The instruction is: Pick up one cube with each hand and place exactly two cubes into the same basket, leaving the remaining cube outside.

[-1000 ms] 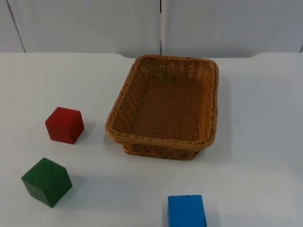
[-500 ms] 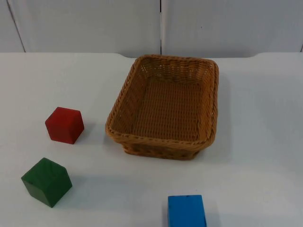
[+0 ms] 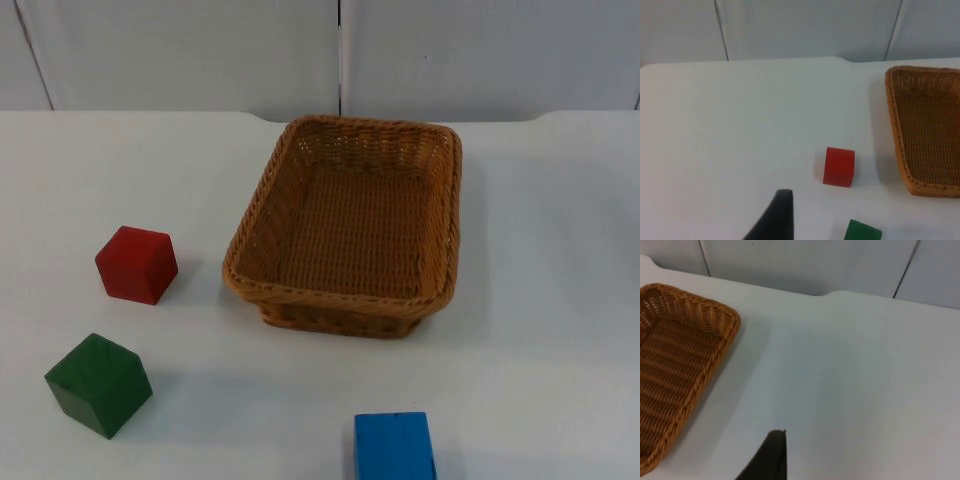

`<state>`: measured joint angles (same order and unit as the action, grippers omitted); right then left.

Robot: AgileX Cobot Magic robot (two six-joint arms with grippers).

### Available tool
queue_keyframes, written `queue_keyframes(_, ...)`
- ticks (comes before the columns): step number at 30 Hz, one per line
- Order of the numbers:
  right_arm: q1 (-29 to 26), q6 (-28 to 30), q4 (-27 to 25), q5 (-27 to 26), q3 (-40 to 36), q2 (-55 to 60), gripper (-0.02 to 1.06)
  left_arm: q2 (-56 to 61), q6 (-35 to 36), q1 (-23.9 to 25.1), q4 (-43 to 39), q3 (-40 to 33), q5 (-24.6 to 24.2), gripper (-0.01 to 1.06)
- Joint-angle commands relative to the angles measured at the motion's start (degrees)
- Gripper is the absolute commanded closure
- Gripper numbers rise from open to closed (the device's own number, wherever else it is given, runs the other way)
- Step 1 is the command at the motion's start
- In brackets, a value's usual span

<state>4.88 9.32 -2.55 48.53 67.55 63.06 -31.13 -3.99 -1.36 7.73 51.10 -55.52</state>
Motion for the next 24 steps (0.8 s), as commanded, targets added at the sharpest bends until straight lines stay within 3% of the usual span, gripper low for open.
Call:
queue_keyframes(1, -0.3, 1.9, -1.6, -0.8, 1.8, 2.1, -0.01, -1.6, -0.3, 0.1, 0.7, 0.9, -0.1, 0.0)
queue_keyframes(4, -0.3, 7.5, -8.8, -1.3, 5.3, 7.7, -0.01, -4.7, -1.0, 0.1, 0.8, 2.0, -1.6, 0.0)
queue_keyframes(9, 1.5, 12.5, -14.6, -1.2, 9.2, 13.9, -0.01, -7.8, -4.1, 0.1, 3.5, 2.2, -3.0, 0.0)
queue_keyframes(17, 9.6, 14.3, -14.2, -1.0, 17.3, 22.4, -0.01, -13.2, -7.8, 0.1, 7.2, 2.2, -4.7, 0.0)
queue_keyframes(21, 14.1, 15.8, -14.2, 1.3, 22.2, 26.9, -0.01, -15.5, -10.1, 0.1, 8.3, 2.2, -5.6, 0.0)
queue_keyframes(24, 19.4, 18.6, -14.1, 6.2, 25.8, 31.5, -0.01, -18.3, -11.9, 0.1, 8.4, 2.2, -5.6, 0.0)
